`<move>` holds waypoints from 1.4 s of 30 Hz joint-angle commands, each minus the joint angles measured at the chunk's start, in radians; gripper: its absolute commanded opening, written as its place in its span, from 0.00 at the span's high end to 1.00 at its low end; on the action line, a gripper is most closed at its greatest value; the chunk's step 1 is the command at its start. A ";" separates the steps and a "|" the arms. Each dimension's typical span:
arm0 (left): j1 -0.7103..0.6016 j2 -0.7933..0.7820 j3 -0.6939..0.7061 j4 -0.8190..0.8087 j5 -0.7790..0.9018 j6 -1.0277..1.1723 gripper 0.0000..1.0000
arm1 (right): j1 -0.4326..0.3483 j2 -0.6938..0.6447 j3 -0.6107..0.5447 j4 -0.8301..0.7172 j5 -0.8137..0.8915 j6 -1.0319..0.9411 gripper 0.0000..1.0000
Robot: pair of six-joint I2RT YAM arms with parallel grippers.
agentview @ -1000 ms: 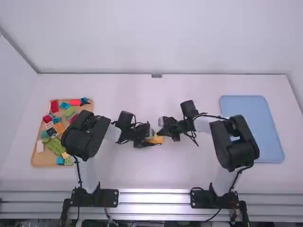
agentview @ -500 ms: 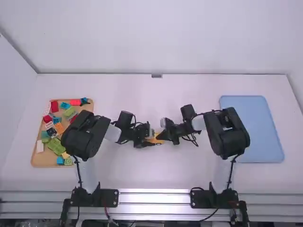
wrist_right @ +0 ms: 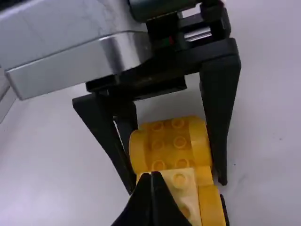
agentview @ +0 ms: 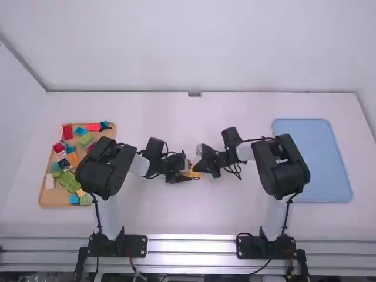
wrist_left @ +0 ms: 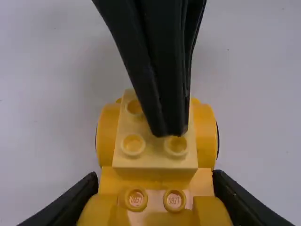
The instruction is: Assemble lego blocks to make yellow taxi
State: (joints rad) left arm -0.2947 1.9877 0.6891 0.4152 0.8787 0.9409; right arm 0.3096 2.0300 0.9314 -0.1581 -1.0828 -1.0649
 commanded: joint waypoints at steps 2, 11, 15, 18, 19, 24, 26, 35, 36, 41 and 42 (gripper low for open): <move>-0.006 0.010 -0.003 -0.019 -0.007 -0.008 0.78 | -0.070 -0.077 -0.021 -0.041 -0.066 -0.245 1.00; -0.006 0.010 0.010 -0.016 -0.020 -0.009 0.76 | -0.188 -0.259 -0.023 0.027 -0.035 -0.100 0.97; -0.006 0.010 0.046 -0.023 -0.105 -0.080 0.77 | -0.190 -0.260 -0.034 0.129 0.244 0.220 0.84; -0.006 0.010 0.076 -0.081 -0.116 -0.040 0.77 | -0.175 -0.260 -0.055 0.184 0.296 0.300 0.02; -0.006 0.010 0.079 -0.088 -0.115 -0.035 0.77 | -0.174 -0.260 -0.056 0.194 0.298 0.309 0.02; -0.006 0.010 0.114 -0.166 -0.113 -0.005 0.38 | -0.170 -0.260 -0.084 0.328 0.328 0.418 0.02; -0.006 0.010 0.121 -0.180 -0.110 -0.005 0.00 | -0.171 -0.260 -0.090 0.352 0.321 0.418 0.02; 0.045 -0.198 0.205 -0.475 -0.165 -0.008 0.01 | -0.171 -0.261 -0.092 0.410 0.321 0.443 0.02; 0.053 -0.225 0.218 -0.517 -0.173 -0.009 0.01 | -0.170 -0.261 -0.092 0.418 0.322 0.457 0.02; 0.123 -0.400 0.291 -0.819 -0.187 -0.008 0.01 | -0.171 -0.261 -0.092 0.568 0.322 0.573 0.02; 0.130 -0.417 0.295 -0.838 -0.205 -0.008 0.01 | -0.171 -0.261 -0.091 0.594 0.322 0.583 0.02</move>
State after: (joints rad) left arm -0.1852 1.6234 0.9695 -0.3813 0.6918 0.9352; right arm 0.1383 1.7699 0.8421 0.4034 -0.7559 -0.5510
